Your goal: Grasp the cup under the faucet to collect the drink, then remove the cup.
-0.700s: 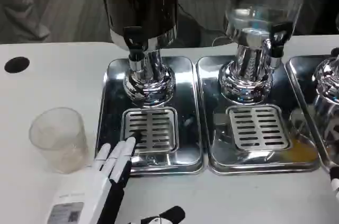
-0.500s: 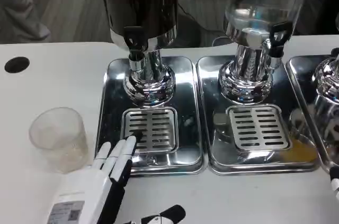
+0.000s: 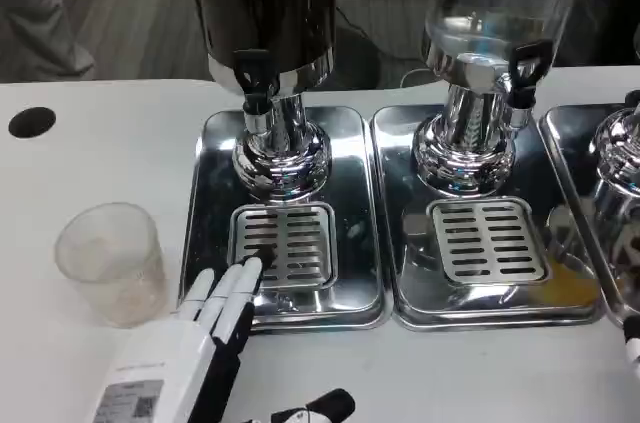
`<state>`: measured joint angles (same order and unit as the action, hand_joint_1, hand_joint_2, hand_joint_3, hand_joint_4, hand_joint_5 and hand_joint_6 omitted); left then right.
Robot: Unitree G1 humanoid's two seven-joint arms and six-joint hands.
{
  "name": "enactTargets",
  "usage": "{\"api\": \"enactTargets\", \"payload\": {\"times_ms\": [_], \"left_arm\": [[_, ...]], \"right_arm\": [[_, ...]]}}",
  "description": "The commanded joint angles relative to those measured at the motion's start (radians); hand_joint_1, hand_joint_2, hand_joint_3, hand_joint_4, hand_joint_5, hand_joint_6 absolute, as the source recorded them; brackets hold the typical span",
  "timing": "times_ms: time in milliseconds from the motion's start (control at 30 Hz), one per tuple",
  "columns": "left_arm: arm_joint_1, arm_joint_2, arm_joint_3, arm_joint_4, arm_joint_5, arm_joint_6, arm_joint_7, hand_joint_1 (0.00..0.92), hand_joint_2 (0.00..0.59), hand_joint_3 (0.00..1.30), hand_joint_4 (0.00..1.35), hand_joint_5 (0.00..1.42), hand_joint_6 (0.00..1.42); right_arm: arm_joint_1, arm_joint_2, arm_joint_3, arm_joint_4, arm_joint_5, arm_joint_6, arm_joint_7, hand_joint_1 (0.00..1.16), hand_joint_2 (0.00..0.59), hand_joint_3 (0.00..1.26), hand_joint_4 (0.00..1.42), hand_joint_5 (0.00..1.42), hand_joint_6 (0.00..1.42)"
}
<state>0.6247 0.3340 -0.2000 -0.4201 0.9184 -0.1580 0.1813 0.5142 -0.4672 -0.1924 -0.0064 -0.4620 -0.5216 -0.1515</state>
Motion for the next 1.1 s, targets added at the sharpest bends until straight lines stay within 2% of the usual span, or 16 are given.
{"api": "enactTargets", "payload": {"times_ms": [33,367,467,600,700,800,967,1100], "left_arm": [[0.007,0.001,-0.003,0.000,0.007,0.006,0.000,0.000,0.070,0.02,0.00,0.02,0.23],[0.017,0.000,0.008,0.003,-0.008,0.002,0.010,0.000,0.070,0.02,0.00,0.02,0.23],[0.017,-0.012,0.034,0.010,-0.053,-0.006,0.032,0.000,0.067,0.01,0.00,0.03,0.24],[0.061,-0.021,0.107,-0.020,-0.127,-0.052,0.095,0.000,0.064,0.03,0.00,0.06,0.28],[0.117,-0.026,0.187,-0.046,-0.216,-0.114,0.134,0.000,0.063,0.04,0.00,0.07,0.28],[0.143,-0.020,0.262,-0.028,-0.326,-0.228,0.168,0.000,0.062,0.05,0.00,0.08,0.28],[0.163,-0.035,0.332,-0.009,-0.410,-0.370,0.178,0.000,0.060,0.06,0.00,0.10,0.28],[0.179,-0.074,0.392,-0.023,-0.434,-0.387,0.176,0.000,0.061,0.06,0.00,0.10,0.28]], "right_arm": [[0.007,0.007,-0.014,-0.012,0.017,-0.014,-0.006,0.25,0.442,0.10,0.00,0.00,0.00],[0.013,0.012,-0.007,-0.021,0.015,-0.013,-0.006,0.25,0.442,0.10,0.00,0.00,0.00],[0.021,0.014,-0.011,-0.016,0.016,-0.018,-0.007,0.25,0.442,0.10,0.00,0.00,0.00],[0.026,0.010,-0.019,-0.017,0.022,-0.021,-0.004,0.25,0.442,0.10,0.00,0.00,0.00],[0.023,0.010,-0.016,-0.019,0.020,-0.018,0.001,0.25,0.442,0.10,0.00,0.00,0.00],[0.017,0.010,-0.010,-0.020,0.014,-0.014,0.005,0.25,0.442,0.10,0.00,0.00,0.00],[0.009,0.012,0.000,-0.023,0.008,-0.007,0.008,0.25,0.442,0.11,0.00,0.00,0.00],[0.004,0.013,0.005,-0.027,0.009,0.001,0.012,0.25,0.442,0.11,0.00,0.00,0.00]]}}
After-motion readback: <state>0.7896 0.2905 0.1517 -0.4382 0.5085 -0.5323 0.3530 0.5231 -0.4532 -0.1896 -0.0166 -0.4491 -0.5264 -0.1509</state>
